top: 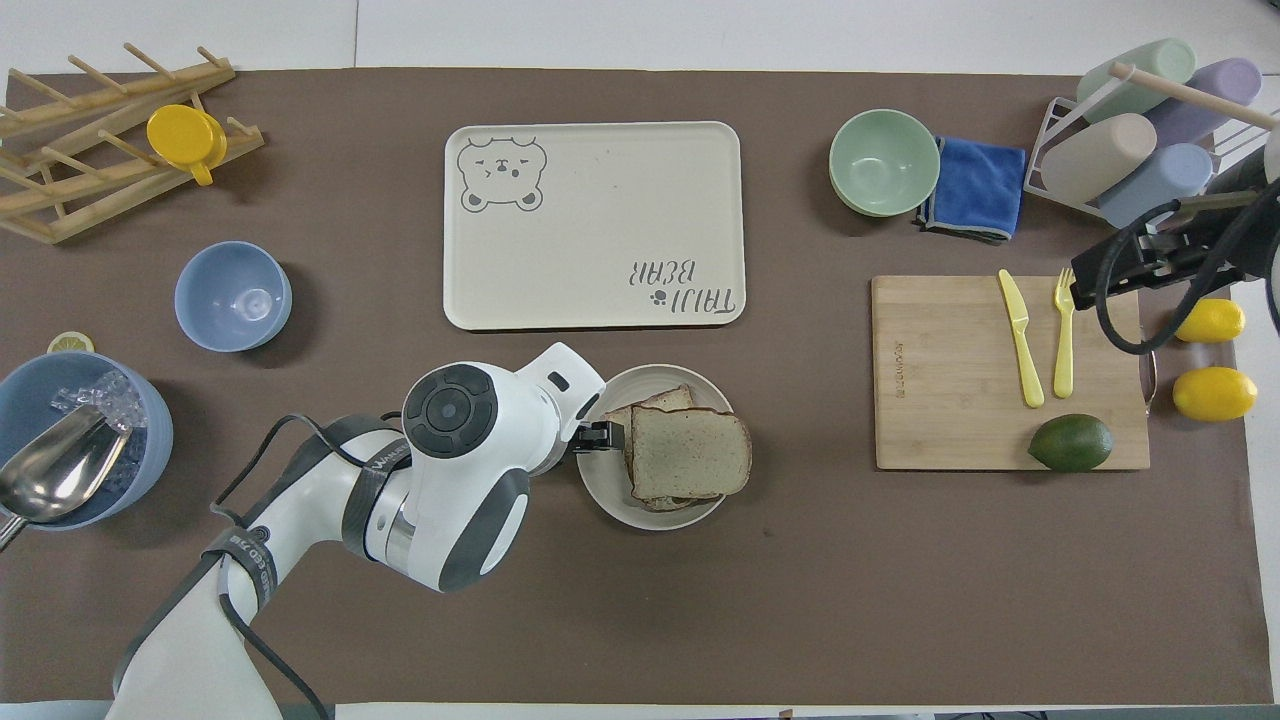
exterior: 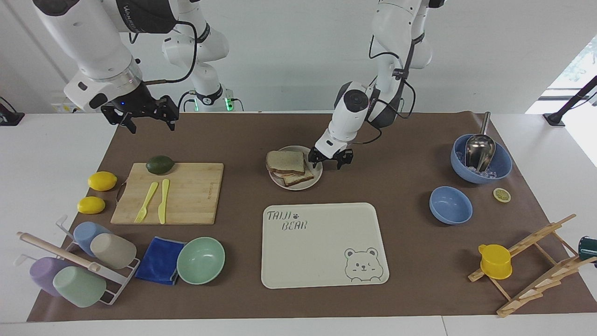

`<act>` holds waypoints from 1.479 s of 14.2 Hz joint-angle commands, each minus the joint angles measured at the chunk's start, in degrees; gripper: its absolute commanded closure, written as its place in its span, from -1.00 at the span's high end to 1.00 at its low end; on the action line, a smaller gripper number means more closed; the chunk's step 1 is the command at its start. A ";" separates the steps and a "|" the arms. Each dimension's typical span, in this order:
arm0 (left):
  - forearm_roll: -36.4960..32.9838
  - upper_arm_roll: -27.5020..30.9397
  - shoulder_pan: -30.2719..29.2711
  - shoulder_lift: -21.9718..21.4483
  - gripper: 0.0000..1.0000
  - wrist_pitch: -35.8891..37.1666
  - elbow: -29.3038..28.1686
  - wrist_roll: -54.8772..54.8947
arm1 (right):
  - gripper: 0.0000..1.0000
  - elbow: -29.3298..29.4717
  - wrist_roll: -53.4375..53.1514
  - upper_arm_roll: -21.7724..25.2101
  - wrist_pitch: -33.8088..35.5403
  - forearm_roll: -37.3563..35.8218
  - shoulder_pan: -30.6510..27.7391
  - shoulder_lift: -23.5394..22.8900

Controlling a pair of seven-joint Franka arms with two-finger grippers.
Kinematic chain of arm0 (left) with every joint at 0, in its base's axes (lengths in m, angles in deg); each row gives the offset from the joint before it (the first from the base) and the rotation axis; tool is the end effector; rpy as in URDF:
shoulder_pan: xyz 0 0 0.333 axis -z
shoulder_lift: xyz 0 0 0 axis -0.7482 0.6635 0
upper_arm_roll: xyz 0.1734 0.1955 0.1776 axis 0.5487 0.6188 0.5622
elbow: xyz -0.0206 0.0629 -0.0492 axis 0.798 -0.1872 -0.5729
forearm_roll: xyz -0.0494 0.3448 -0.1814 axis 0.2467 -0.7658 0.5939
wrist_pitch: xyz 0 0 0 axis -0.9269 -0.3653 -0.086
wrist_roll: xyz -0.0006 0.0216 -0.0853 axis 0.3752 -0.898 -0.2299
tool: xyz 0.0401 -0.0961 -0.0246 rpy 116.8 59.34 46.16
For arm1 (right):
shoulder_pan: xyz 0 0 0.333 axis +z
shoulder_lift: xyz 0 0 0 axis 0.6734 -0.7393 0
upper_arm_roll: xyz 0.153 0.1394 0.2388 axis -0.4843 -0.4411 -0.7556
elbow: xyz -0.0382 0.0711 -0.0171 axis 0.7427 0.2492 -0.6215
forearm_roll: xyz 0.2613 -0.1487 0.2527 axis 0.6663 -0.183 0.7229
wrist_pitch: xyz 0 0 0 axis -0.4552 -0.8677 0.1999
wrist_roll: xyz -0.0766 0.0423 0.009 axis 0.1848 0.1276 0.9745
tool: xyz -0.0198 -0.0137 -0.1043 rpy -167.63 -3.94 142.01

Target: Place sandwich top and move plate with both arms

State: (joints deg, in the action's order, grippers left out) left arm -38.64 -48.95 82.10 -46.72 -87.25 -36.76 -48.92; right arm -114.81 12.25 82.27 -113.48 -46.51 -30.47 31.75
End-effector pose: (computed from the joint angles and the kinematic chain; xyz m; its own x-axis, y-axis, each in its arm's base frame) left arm 0.4280 -0.3456 0.3116 0.9961 -0.0613 -0.0626 -0.0508 -0.9860 0.1585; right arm 0.5781 0.0235 0.6228 0.9854 0.0729 -0.1541 0.0750 -0.9971 0.0084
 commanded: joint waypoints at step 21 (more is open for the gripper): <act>4.68 0.89 1.50 0.85 -0.71 -2.39 -1.30 -0.70 | 1.00 -18.54 1.07 -2.07 -7.02 -2.52 -6.32 9.71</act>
State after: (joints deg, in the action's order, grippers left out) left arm -35.18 -48.84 82.74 -46.34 -87.71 -37.21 -49.44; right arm -131.88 12.26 81.77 -119.25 -48.47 -35.28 40.42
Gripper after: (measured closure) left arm 0.780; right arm 0.000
